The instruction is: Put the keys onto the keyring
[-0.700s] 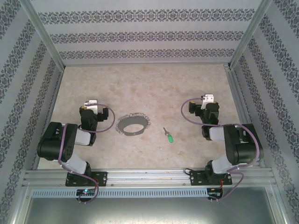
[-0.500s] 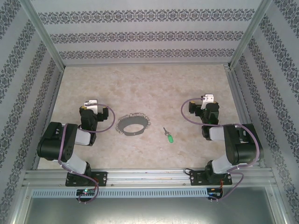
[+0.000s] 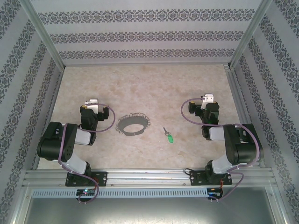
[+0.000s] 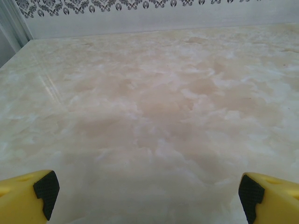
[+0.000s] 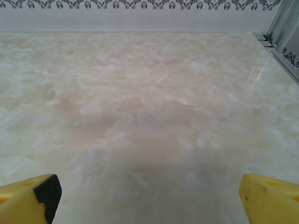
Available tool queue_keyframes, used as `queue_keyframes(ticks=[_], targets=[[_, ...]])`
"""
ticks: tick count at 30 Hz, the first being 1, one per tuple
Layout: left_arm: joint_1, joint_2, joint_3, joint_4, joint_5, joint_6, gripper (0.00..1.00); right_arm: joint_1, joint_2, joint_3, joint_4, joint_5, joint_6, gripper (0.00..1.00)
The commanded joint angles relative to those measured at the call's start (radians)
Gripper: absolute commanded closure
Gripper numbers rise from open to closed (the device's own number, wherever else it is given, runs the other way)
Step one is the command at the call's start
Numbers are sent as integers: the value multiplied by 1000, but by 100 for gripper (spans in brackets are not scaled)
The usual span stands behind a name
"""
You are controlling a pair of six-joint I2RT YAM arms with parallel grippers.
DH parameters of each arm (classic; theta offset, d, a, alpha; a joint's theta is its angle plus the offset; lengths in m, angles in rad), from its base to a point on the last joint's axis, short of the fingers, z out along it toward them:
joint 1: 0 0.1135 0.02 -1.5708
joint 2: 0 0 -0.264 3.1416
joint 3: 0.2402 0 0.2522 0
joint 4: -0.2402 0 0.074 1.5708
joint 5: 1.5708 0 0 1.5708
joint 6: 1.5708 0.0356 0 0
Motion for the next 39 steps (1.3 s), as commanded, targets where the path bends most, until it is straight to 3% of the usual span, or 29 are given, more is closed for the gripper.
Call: queue_keyframes(ticks=[1,8,11,15,18,22,27,34,39], targets=[[2,-38,23,-32,17,9,0,-14,-18,16,6,-17,8,2],[1,-140,61,-192,11,9,0,0,-180,121,-313,-46,-21,2],[1,-206,97,-308,7,8,0,-3,-246,160,-426,-46,46,2],[1,-281,170,-459,-8,-38,0,-9,-257,255,-557,-248,198,2],[-9,-340,235,-591,22,-115,0,-12,-236,310,-635,-262,396,2],[-40,-385,331,-772,40,-245,0,-11,-196,288,-546,-484,509,2],[-148,-389,412,-884,45,-339,0,164,-167,278,-611,-554,449,17],[-347,-403,405,-894,5,-438,0,480,-167,154,-612,-400,455,28],[-381,-466,370,-945,5,-544,0,644,-142,112,-574,-259,515,32]])
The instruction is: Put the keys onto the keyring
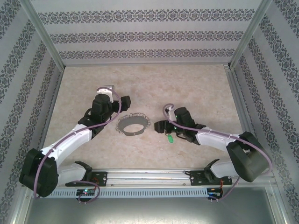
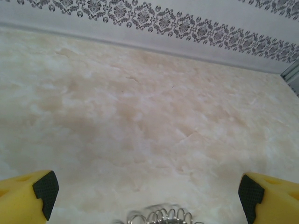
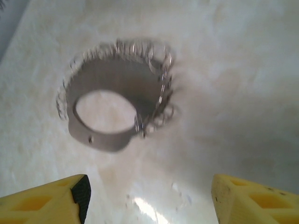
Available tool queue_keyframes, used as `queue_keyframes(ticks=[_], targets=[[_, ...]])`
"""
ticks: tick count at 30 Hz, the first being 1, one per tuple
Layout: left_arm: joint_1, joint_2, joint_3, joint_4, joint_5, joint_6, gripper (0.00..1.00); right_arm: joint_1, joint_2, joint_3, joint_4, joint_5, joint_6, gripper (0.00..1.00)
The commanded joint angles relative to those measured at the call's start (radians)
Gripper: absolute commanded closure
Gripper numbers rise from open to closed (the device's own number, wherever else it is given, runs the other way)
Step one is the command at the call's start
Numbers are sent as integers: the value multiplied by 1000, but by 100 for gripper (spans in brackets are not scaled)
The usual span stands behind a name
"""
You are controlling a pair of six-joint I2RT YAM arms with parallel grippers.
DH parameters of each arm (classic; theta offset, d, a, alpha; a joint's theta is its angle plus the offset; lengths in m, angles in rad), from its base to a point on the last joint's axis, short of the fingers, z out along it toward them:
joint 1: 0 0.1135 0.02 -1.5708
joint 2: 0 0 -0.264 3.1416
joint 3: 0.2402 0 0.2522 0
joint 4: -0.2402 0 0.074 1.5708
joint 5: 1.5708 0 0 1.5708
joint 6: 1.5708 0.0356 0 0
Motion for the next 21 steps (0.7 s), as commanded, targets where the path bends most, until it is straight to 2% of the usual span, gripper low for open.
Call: queue_keyframes(ticks=[1,4,8,13,15,17,21], targets=[[-19,-69,-35,-56,-24,-106,0,83,29,-1,30,130,43,32],[-29,-124,-87,-33,-20,-133,0,138,87,32,28,152,51,36],[-33,-171,-117,-68,-8,-160,0,172,166,76,67,153,67,49],[-34,-189,-132,-99,0,-176,0,184,227,108,94,160,82,56],[-34,-174,-123,-109,13,-177,0,183,248,124,88,169,78,62],[-35,-162,-117,-106,25,-178,0,179,256,135,81,163,74,62],[-37,-168,-107,-102,34,-167,0,180,214,129,62,183,52,45]])
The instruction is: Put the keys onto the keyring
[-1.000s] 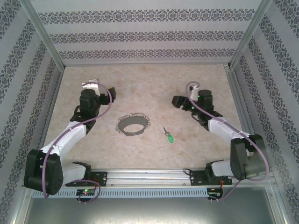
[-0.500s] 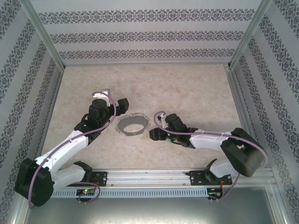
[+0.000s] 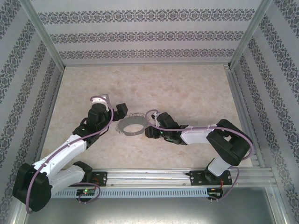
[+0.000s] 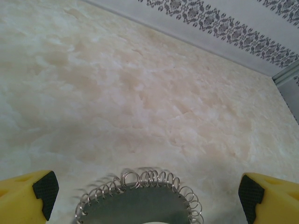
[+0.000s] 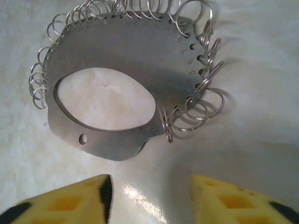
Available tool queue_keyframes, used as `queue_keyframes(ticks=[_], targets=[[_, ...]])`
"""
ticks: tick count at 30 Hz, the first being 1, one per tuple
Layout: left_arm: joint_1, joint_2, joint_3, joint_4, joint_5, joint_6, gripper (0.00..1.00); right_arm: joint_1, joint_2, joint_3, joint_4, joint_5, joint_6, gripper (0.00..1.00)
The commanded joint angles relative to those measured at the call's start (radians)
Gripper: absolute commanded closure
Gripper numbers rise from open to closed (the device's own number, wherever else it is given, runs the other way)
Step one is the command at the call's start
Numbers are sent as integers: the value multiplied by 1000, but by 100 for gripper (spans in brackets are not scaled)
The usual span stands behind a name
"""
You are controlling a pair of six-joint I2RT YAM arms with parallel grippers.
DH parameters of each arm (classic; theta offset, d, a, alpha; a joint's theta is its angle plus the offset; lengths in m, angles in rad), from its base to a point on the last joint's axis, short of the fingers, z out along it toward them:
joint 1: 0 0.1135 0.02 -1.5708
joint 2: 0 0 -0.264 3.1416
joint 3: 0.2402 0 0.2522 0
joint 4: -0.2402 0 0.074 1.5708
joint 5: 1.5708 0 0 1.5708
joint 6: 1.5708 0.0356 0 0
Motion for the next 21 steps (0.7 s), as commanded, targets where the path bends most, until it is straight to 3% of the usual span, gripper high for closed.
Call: queue_keyframes(ticks=[1,3,5,10,15,16,18,21], targets=[[-16,-10,19,-17,12,-8,0,7,-41,13,-12,48,-27,40],[-18,-12,21,-9,4,-1,0,8,-76,11,-48,83,-48,26],[-19,-11,25,-9,0,7,0,7,-104,13,-81,112,-69,3],[-24,-11,37,-10,-6,27,0,8,-167,55,-219,233,-112,2],[-24,-13,42,-1,-11,39,0,-14,-227,168,-549,591,3,2],[-23,-13,40,4,-11,39,0,-35,-234,161,-546,588,4,2],[-23,-12,37,22,-14,38,0,-98,-245,127,-486,457,-43,3],[-24,1,37,47,-12,32,0,-108,-247,106,-446,404,-97,2]])
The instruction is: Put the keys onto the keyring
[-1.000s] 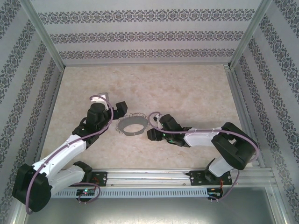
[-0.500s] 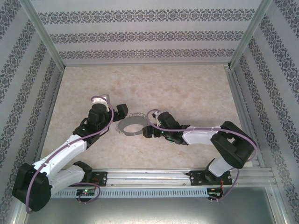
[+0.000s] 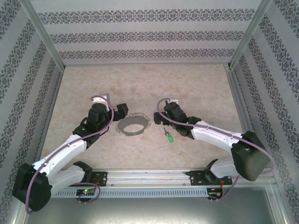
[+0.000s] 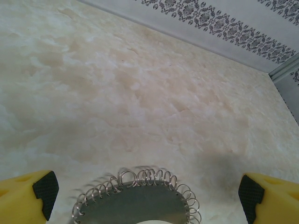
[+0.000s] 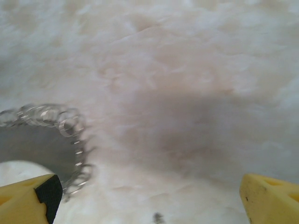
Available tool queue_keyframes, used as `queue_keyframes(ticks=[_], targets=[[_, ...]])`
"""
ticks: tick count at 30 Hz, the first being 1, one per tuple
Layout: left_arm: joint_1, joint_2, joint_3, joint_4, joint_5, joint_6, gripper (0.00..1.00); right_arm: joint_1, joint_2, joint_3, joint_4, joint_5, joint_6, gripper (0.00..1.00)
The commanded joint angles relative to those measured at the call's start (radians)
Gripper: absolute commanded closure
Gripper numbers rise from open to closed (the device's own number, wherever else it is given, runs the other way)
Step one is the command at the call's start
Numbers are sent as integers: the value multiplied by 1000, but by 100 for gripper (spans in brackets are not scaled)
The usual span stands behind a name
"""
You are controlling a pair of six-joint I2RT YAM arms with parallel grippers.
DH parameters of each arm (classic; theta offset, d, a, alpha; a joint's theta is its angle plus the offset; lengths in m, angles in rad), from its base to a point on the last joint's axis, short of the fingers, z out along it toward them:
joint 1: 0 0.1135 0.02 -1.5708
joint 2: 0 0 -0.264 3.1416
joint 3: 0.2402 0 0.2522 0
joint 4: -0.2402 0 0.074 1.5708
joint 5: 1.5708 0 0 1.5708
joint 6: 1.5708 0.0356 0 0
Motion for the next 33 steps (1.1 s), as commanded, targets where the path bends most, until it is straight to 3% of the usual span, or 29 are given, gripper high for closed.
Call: queue_keyframes(ticks=[1,6,25,33], targets=[[-19,6,33,46,-9,15,0,0,-4,-27,-35,-14,-51,2],[-18,54,80,0,3,14,0,19,-1,-61,45,-100,-54,2],[-61,146,94,-8,-2,21,0,115,216,-17,200,-298,77,48],[-72,147,99,-16,-14,28,0,135,291,38,212,-324,70,53]])
